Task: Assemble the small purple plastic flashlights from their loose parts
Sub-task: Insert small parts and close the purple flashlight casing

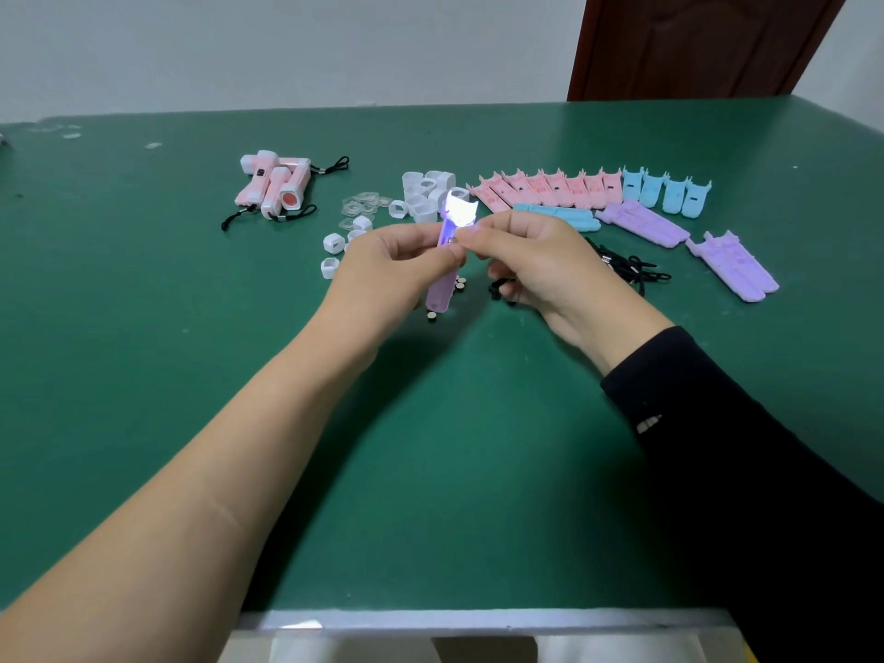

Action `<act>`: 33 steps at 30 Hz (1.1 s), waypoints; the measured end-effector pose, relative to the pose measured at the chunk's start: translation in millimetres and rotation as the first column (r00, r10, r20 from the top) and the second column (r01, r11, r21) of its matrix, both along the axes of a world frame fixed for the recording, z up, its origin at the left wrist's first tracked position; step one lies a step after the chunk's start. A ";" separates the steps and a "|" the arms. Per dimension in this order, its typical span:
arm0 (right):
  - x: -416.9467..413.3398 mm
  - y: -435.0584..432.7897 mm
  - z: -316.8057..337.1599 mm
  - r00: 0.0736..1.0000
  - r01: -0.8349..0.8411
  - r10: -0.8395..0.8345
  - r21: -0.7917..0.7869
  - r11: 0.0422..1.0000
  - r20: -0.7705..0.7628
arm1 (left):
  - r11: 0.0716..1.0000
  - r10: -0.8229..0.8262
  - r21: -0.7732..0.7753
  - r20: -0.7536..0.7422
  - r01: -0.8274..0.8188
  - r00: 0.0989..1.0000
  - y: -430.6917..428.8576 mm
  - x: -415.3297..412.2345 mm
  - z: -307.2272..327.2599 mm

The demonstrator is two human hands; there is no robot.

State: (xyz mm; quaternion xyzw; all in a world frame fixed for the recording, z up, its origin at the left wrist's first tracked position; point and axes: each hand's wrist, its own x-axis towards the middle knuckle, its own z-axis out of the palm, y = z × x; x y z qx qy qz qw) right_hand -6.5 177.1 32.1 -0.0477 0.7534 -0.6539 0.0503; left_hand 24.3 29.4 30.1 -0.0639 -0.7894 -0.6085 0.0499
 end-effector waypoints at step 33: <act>-2.0 -3.0 -5.2 0.997 0.067 -0.069 -0.052 0.996 -0.040 | 0.990 0.004 -0.138 -0.136 -0.023 0.991 0.8 -3.2 -5.3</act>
